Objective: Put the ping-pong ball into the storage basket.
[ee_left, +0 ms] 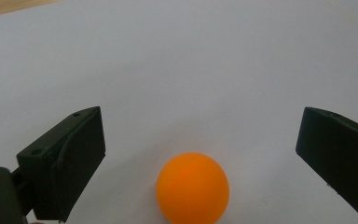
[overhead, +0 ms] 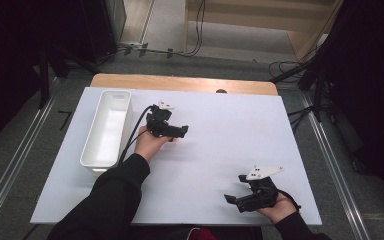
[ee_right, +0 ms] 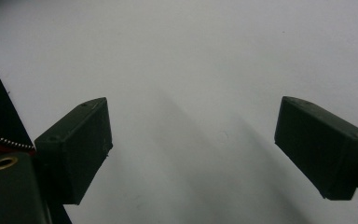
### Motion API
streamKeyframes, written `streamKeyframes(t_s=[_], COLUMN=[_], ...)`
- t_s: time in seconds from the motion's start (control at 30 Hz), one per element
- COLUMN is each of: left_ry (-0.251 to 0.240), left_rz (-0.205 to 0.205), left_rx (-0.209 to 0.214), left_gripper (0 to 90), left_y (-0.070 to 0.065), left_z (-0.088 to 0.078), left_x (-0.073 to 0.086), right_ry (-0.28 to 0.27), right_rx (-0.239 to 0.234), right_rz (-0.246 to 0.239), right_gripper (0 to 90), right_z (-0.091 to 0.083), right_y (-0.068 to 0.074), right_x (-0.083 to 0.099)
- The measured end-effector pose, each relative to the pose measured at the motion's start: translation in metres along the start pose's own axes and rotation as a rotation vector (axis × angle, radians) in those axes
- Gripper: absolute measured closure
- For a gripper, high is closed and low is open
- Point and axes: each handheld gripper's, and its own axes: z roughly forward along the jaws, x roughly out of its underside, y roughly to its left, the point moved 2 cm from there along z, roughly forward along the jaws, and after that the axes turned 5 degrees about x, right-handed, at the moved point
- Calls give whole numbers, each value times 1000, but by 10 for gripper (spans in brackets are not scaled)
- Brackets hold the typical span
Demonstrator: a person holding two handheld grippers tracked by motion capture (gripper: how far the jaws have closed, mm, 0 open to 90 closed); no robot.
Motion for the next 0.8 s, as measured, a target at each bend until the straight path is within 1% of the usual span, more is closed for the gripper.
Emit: streamKeyframes(t_s=[0.07, 0.13, 0.17, 0.27, 0.37, 0.47, 0.5, 0.6, 0.8], left_ry=[-16, -23, -14, -7, -2, -7, 4, 15, 23], left_rz=[-3, -13, -12, -16, -10, -12, -6, -6, 0], left_rx=[-5, 2, 2, 1, -4, -3, -2, 0, 4], left_gripper=[16, 16, 16, 16, 16, 16, 16, 16, 16], left_y=[1, 2, 3, 4, 4, 5, 5, 5, 4], left_z=[1, 2, 3, 5, 7, 9, 8, 10, 13], left_x=[1, 4, 5, 8, 10, 12, 13, 15, 17], right_ry=[0, 0, 1, 1, 4, 3, 4, 5, 11], right_rx=[0, 0, 0, 2, 0, -2, -4, -4, -3], right_rz=[-1, -1, -1, -2, -1, -2, -6, -11, -14], right_gripper=[98, 98, 98, 98, 98, 98, 98, 98, 98], right_z=[0, 0, 0, 0, 0, 0, 0, 0, 1], right_y=[0, 0, 0, 0, 1, 1, 1, 1, 1], right_x=[0, 0, 0, 0, 0, 0, 0, 0, 1])
